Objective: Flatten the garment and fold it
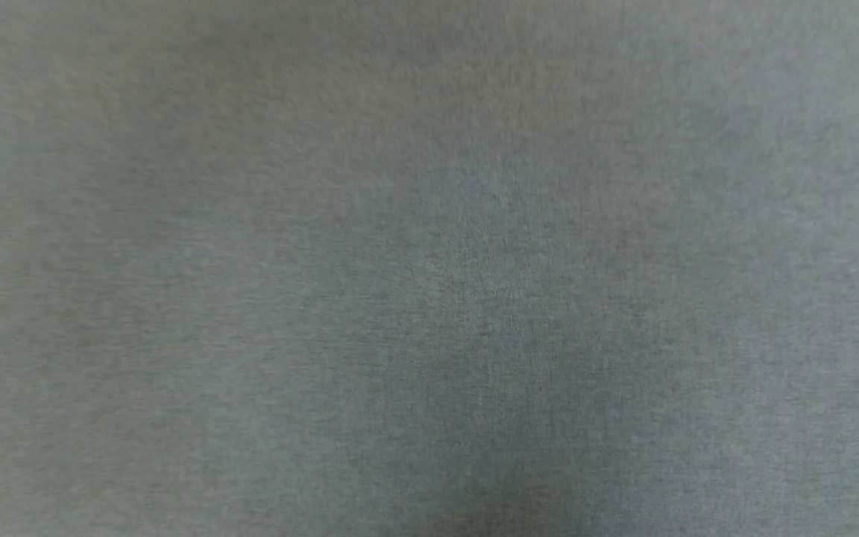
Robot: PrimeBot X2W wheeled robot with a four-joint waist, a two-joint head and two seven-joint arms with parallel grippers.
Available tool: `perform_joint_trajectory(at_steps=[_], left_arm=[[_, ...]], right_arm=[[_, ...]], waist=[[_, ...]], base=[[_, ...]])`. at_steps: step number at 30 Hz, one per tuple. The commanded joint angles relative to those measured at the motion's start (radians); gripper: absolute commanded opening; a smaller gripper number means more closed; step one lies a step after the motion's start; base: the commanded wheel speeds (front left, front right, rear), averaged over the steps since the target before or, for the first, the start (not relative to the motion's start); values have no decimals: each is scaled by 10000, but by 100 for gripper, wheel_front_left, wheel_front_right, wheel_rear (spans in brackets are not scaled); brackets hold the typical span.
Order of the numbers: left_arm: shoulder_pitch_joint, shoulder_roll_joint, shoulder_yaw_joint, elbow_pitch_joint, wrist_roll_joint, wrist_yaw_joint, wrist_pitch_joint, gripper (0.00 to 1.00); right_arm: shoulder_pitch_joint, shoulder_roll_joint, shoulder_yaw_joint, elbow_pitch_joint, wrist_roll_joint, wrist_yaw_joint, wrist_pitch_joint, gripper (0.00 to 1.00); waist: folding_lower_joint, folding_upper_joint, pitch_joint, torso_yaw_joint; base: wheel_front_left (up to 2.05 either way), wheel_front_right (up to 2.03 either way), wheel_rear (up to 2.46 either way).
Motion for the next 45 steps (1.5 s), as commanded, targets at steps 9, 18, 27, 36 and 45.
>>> perform_joint_trajectory(at_steps=[9,18,27,36,45], left_arm=[[-933,-601,-634,1998,181,1,-1913,0],[1262,-1026,-1287,2566,-207,6,-3041,0],[5409,-1300,-2234,1824,-834,407,-3434,0],[8709,-761,-3125,-252,-1399,1221,-2968,0],[10545,60,-3765,-2631,-1440,2219,-2638,0]], right_arm=[[-839,917,200,2235,-368,-21,-1567,0],[821,1225,501,2894,121,-21,-1990,0],[4682,773,1346,2319,894,-21,-1792,0],[8703,-591,1721,817,2180,-21,-515,0],[11441,-1605,1109,-616,2926,-21,1069,0]], waist=[[-2,0,1308,-394],[-2,0,630,9],[-2,0,-984,366],[-2,0,-2276,512],[-2,0,-3141,569]], base=[[0,0,0],[0,0,0],[0,0,0],[0,0,0],[0,0,0]])
